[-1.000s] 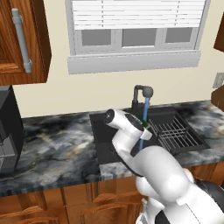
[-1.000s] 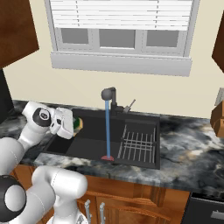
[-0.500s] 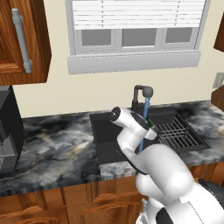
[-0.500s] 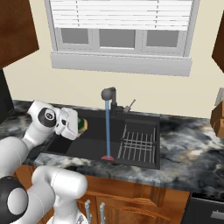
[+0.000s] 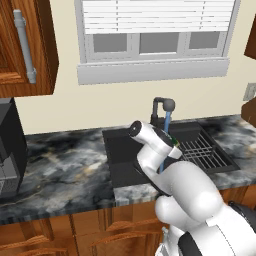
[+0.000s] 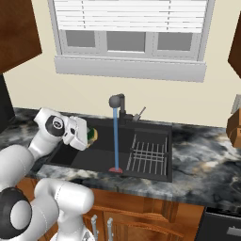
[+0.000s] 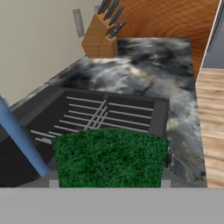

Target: Soak the sponge with water for a few seconds and then drop it inside the sink.

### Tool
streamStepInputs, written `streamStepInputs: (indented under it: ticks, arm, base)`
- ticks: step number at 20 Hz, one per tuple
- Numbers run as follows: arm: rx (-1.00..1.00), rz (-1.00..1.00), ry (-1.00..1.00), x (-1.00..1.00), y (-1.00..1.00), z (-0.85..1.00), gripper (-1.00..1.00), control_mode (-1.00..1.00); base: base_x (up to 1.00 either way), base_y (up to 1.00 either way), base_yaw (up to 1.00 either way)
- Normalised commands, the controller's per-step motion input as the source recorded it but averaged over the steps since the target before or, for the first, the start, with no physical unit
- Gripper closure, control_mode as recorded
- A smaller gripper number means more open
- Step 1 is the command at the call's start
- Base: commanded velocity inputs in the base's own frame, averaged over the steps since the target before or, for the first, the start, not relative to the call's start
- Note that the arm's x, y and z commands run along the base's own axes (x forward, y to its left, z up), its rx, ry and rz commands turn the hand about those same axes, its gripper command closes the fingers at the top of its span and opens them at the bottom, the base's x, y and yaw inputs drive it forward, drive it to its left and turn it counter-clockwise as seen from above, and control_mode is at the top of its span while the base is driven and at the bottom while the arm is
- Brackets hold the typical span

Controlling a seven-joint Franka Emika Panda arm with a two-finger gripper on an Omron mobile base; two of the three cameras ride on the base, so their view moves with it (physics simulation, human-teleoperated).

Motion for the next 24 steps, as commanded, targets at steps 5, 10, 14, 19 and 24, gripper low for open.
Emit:
streamStepInputs:
  ticks: [5, 10, 14, 19, 24]
  arm:
    - [0.0, 0.0, 0.09, 0.0, 0.0, 0.0, 1.0, -1.0]
    - [0.0, 0.0, 0.07, 0.0, -0.1, -0.07, 1.0, -1.0]
    - [0.0, 0.0, 0.02, 0.0, -0.16, -0.01, 1.0, -1.0]
    - [0.0, 0.0, 0.0, 0.0, -0.07, -0.03, 1.0, -1.0]
    - [0.0, 0.0, 0.0, 0.01, 0.0, -0.17, 1.0, -1.0]
  base:
    - [0.0, 0.0, 0.0]
    - [0.0, 0.0, 0.0]
    - [0.0, 0.0, 0.0]
    - [0.0, 0.0, 0.0]
    - [0.0, 0.0, 0.0]
